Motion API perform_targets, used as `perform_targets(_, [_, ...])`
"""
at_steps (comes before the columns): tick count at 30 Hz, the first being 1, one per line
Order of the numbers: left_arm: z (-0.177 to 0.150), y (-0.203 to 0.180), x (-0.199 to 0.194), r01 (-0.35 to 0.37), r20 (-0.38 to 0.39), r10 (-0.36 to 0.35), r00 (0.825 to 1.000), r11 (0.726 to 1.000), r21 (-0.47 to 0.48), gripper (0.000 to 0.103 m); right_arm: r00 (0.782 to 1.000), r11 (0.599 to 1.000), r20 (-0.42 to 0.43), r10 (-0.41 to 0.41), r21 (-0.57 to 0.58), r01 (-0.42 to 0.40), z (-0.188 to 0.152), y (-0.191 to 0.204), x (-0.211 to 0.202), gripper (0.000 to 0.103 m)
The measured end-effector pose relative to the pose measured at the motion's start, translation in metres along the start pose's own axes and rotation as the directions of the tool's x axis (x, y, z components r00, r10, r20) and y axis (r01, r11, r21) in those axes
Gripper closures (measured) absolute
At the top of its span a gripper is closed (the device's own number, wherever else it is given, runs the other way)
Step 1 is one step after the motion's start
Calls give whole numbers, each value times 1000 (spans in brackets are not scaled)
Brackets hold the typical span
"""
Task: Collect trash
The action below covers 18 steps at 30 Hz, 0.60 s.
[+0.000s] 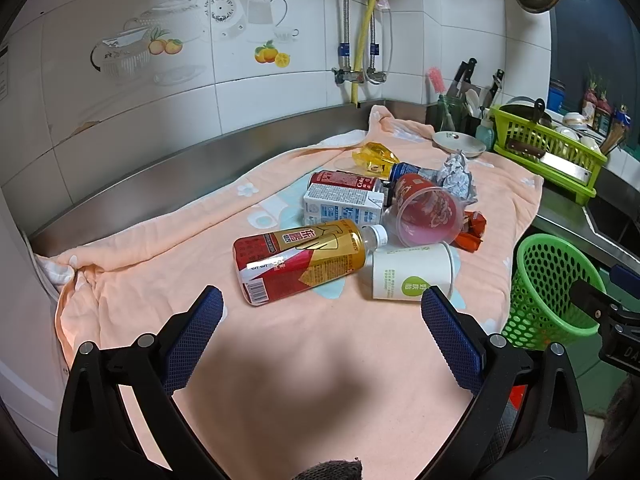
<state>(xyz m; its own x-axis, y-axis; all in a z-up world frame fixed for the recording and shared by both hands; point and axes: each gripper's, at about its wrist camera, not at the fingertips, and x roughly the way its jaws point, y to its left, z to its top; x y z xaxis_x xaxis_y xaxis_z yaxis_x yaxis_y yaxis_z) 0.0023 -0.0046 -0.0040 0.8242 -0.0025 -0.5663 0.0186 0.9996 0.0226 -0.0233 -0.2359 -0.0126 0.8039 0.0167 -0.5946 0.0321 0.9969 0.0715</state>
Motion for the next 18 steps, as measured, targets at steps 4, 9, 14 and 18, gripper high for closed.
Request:
perform_targets(4, [0,0,0,1,0,-1,1000,1000,0,5,1000,1000,-1,2,0,-2,-1,0,0,6])
perform_targets(9, [-1,2,2,1,-3,-1,1000,1000,-3,5,1000,1000,-3,5,1,-5,-1,0,0,6])
perform_targets(14, [-2,2,3,0,-4,0,1000,1000,-2,5,1000,1000,-4,7,0,-7,-1,0,0,6])
perform_targets(18, [-2,3,3,0,-7,0,1000,1000,-4,5,1000,1000,-7,8,-2,-8,-3,1,2,6])
